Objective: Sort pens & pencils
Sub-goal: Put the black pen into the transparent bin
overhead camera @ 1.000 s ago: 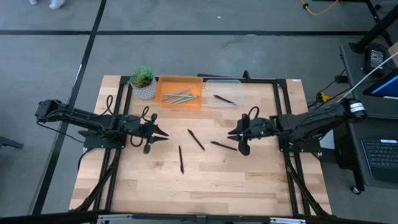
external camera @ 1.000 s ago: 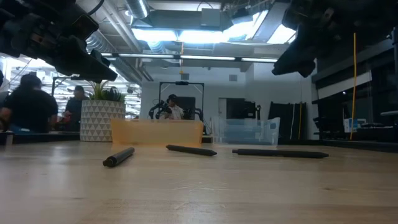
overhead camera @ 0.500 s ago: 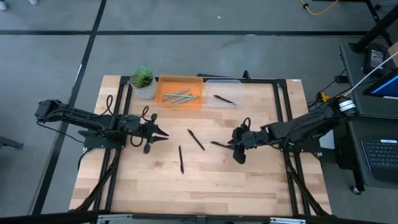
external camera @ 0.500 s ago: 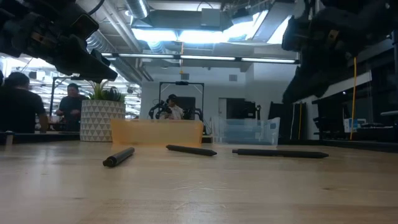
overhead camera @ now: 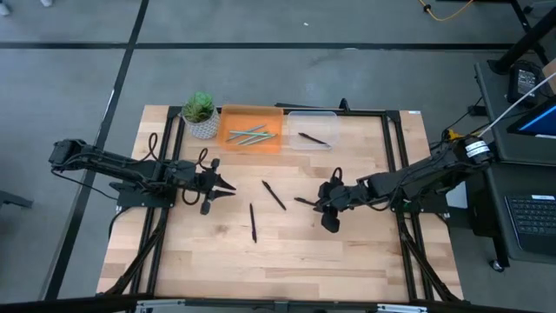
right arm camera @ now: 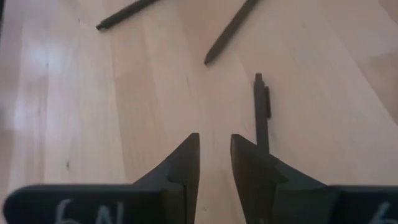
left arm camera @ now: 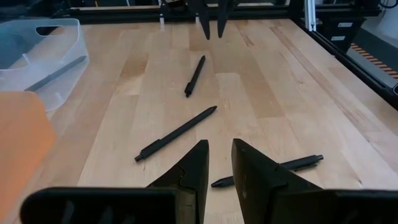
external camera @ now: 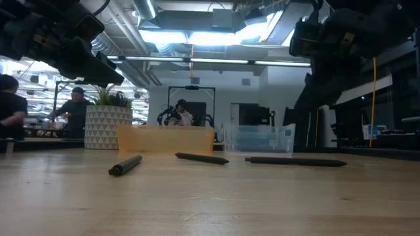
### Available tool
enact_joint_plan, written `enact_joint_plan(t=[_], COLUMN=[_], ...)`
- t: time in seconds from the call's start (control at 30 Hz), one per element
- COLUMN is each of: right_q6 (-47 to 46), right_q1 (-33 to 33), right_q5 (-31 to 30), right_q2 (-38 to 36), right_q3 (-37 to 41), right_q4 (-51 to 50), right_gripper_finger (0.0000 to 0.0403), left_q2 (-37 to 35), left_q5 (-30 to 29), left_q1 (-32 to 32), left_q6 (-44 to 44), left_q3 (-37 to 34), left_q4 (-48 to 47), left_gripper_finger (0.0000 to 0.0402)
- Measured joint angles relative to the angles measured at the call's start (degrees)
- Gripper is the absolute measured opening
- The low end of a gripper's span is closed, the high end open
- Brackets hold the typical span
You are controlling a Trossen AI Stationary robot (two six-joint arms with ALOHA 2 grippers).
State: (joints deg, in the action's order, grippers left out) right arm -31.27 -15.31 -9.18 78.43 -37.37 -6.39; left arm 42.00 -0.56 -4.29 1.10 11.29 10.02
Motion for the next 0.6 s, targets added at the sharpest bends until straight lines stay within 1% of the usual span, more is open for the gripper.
enact_joint_plan(t=[0.23,0.4,0.5,0.6], right_q6=[0.61,-0.93,0.43,0.55], right_q1=[0.43,2.34,3.32,4.44], right_q5=[0.52,4.78,4.76,4.76], right_q2=[0.0,0.0,0.0,-0.02], right_q3=[-0.04,-0.04,-0.06,-0.1], right_q4=[1.01,0.45,0.29,-2.28], right_gripper_finger=[0.0092,0.0092,0.0092,0.0092], left_q2=[0.0,0.0,0.0,-0.01], left_q5=[-0.02,-0.04,-0.06,-0.07], left_q1=[0.0,0.0,0.0,0.0], left_q6=[0.0,-0.01,-0.04,-0.09], left_q3=[0.0,0.0,0.0,0.0], left_q4=[0.0,0.0,0.0,0.0], left_gripper_finger=[0.0064,0.0064,0.0064,0.0064])
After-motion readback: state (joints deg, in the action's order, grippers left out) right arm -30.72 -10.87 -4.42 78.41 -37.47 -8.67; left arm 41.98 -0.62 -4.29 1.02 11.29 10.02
